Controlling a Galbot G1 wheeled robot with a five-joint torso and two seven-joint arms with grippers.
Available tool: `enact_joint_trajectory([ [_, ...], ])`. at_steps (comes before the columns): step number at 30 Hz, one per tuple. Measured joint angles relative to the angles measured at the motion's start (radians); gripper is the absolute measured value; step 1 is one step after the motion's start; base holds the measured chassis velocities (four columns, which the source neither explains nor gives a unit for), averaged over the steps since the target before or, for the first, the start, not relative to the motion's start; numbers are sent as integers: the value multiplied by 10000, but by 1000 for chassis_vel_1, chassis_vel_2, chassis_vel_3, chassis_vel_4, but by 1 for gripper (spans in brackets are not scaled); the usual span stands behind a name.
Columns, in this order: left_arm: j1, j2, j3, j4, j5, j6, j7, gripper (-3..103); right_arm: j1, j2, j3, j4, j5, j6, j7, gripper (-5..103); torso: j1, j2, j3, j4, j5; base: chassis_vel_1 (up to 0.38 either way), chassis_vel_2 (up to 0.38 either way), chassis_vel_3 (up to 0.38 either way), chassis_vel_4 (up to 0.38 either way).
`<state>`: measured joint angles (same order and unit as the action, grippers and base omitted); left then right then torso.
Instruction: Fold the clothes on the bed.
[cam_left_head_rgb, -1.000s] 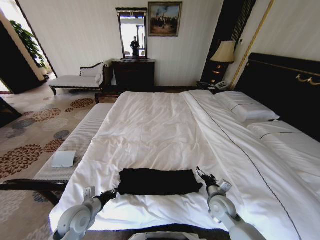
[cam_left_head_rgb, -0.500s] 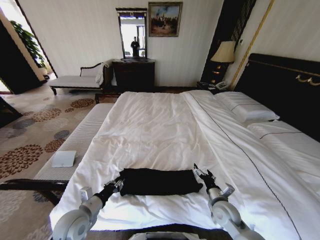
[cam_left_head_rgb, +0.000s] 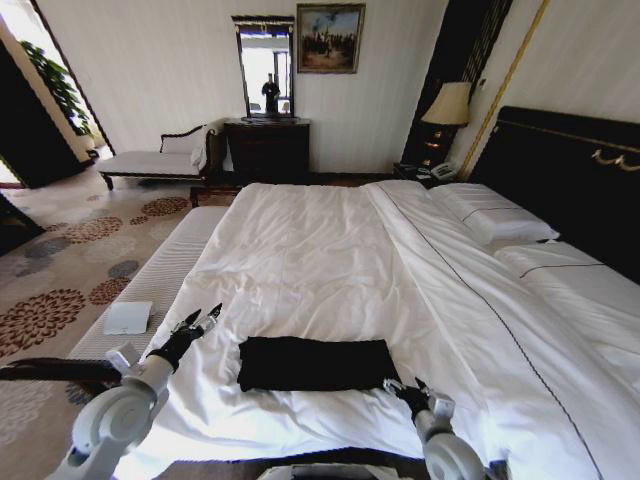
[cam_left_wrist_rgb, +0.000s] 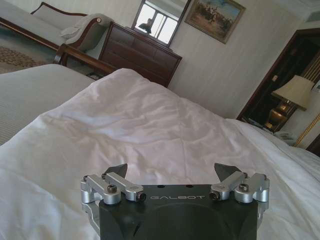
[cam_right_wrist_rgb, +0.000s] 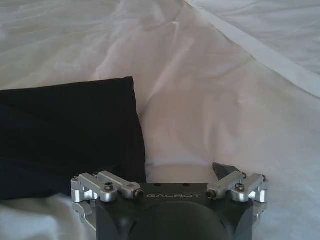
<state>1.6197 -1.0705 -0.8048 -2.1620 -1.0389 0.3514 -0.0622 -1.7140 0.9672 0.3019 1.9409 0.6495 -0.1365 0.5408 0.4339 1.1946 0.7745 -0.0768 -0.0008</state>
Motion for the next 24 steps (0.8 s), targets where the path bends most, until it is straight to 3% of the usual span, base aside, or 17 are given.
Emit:
enact_joint_trajectory([
  [2, 21, -81, 106, 58, 152, 3, -1, 99, 156, 11, 65, -208, -316, 164, 55, 100, 0, -1, 0, -2, 1, 0, 0, 0, 0],
  [3, 25, -148, 178, 96, 250, 3, -1, 100, 491, 33, 280, -470, -494, 647, -129, 100, 0, 0, 1, -2, 1, 0, 0, 0, 0],
  [6, 33, -201, 216, 145, 332, 12, 0, 100, 774, 58, 493, -610, -165, 1220, -564, 100, 0, -1, 1, 1, 2, 0, 0, 0, 0],
  [7, 46, -232, 229, 186, 395, 21, -1, 100, 967, 61, 662, -611, 855, 1618, -1139, 100, 0, -1, 1, 4, 2, 0, 0, 0, 0],
  [9, 79, -266, 230, 229, 454, 44, -3, 100, 1154, 49, 804, -432, 2673, 1747, -1701, 100, 1, -1, 1, 1, 0, 0, 0, 0, 0],
  [13, 131, -288, 187, 208, 471, 57, -6, 100, 1254, 53, 845, -204, 4234, 1285, -1848, 100, 1, -1, 1, 2, 0, 0, 0, 0, 0],
  [15, 178, -298, 125, 100, 471, 63, -7, 100, 1222, 113, 845, 99, 5397, 623, -1235, 100, 0, -1, 0, -1, 2, 0, 0, 0, 0],
  [20, 315, -399, 158, -3, 565, 68, -19, 100, 1012, 372, 730, 381, 6266, -104, -409, 100, 0, -1, 0, 0, -1, 0, 0, 0, 0],
  [24, 327, -440, 259, -67, 650, 74, -26, 100, 1058, 468, 735, 177, 6355, -110, -455, 100, 0, 0, 0, 0, 0, 0, 0, 0, 0],
])
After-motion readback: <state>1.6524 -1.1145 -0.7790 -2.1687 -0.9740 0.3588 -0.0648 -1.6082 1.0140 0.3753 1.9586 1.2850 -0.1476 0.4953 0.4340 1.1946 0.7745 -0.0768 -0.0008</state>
